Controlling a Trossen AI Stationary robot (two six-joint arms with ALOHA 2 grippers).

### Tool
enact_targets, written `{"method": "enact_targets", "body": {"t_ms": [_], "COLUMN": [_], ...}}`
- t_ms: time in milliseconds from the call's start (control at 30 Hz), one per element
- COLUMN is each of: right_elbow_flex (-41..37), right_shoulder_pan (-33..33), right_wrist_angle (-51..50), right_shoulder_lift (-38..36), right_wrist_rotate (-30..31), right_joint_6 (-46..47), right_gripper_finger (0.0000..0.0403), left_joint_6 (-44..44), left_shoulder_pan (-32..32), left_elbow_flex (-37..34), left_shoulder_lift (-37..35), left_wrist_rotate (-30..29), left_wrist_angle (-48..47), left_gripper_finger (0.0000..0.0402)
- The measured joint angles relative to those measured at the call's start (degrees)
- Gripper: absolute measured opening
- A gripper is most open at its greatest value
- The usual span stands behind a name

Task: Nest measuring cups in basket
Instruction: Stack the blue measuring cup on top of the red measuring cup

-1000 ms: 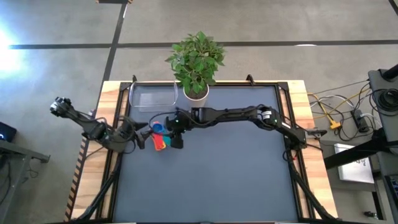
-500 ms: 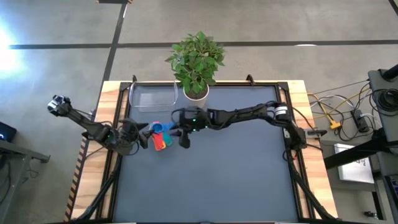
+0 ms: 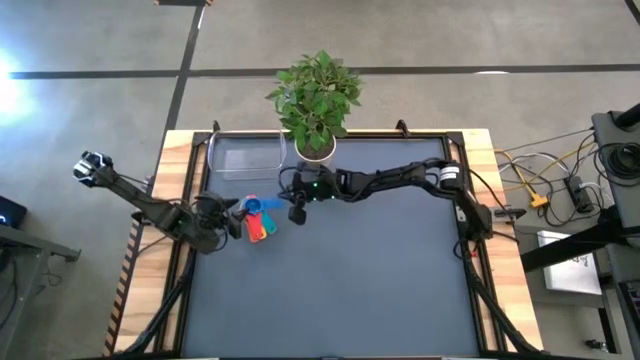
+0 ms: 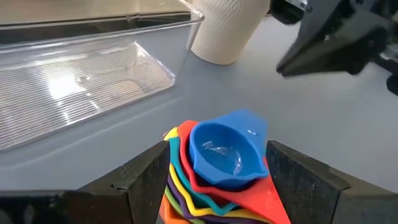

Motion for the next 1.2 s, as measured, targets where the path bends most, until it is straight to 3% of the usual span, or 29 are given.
{"method": "enact_targets", "body": {"t_ms": [500,1200], "right_elbow_flex": [0.1,0.1], "right_shoulder_pan": [-1.7,-1.8], "right_wrist_angle": [3.0,3.6], "right_shoulder_lift": [1.5,1.5], "right_wrist_rotate": [-0.3,-0.7], "right_joint_6": [-1.3,-4.6], "right_gripper_finger": [0.0008,0.0008], "left_joint_6": [-9.7,-10.3], "left_shoulder_pan": [0.0,0.1], "left_elbow_flex": [-1.4,-1.4], "left_shoulder_lift": [4.0,3.5], "left_wrist_rotate": [3.0,6.3], "left_wrist_angle": [-4.2,-4.8], "left_gripper_finger": [0.0249,0.0249]}}
